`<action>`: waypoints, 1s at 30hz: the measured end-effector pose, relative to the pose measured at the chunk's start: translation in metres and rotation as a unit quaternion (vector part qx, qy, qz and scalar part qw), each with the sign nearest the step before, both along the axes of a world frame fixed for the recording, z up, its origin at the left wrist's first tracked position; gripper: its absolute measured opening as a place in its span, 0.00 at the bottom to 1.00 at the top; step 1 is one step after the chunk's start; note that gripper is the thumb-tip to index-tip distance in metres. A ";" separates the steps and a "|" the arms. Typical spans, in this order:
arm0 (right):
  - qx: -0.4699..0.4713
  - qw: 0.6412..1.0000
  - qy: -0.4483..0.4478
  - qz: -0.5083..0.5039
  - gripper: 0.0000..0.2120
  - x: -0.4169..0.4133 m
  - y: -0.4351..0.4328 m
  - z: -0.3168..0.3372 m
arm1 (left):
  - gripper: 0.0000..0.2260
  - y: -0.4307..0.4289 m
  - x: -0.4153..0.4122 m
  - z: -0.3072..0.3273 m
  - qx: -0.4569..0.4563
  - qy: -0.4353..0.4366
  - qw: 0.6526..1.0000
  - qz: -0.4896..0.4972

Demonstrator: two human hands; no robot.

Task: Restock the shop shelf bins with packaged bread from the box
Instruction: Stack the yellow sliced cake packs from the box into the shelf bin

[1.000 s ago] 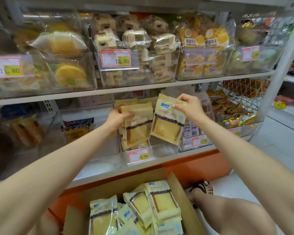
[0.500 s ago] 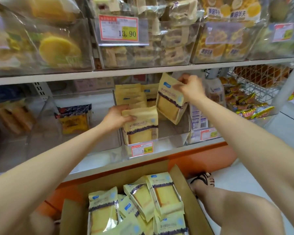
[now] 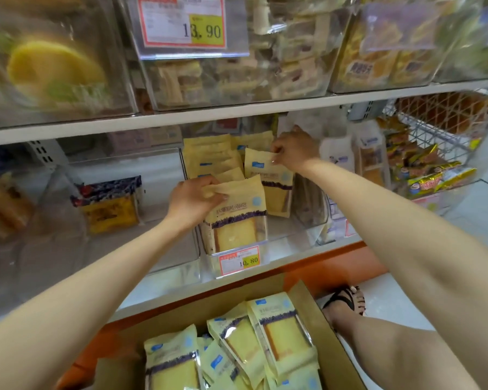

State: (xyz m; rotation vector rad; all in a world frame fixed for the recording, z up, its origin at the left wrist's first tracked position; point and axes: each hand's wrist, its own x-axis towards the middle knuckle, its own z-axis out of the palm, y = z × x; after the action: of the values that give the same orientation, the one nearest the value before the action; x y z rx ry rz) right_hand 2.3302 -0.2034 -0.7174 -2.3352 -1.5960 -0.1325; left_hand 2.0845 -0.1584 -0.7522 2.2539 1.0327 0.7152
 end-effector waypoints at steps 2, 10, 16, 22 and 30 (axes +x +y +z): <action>-0.011 0.999 -0.052 -0.004 0.10 0.002 0.004 -0.006 | 0.05 0.000 0.002 -0.003 0.013 0.002 1.000 0.003; 0.059 0.997 -0.040 -0.009 0.21 -0.003 -0.016 -0.017 | 0.07 -0.006 0.005 -0.003 0.044 0.019 0.999 0.015; 0.193 0.980 0.048 0.007 0.16 -0.019 -0.070 -0.015 | 0.08 -0.014 0.030 0.019 -0.048 -0.091 0.995 -0.015; 0.288 0.946 0.149 -0.027 0.14 -0.050 -0.116 -0.035 | 0.11 -0.008 0.093 0.037 -0.100 -0.146 0.983 -0.045; 0.047 0.983 0.175 -0.038 0.18 -0.062 -0.111 -0.069 | 0.19 0.026 0.132 0.012 0.006 0.061 0.996 -0.068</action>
State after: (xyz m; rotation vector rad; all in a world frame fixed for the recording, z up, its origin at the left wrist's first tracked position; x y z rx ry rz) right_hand 2.2680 -0.3144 -0.7865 -2.1997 -1.3018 0.1735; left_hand 2.2164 -0.1327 -0.7400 2.3775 0.9212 0.5334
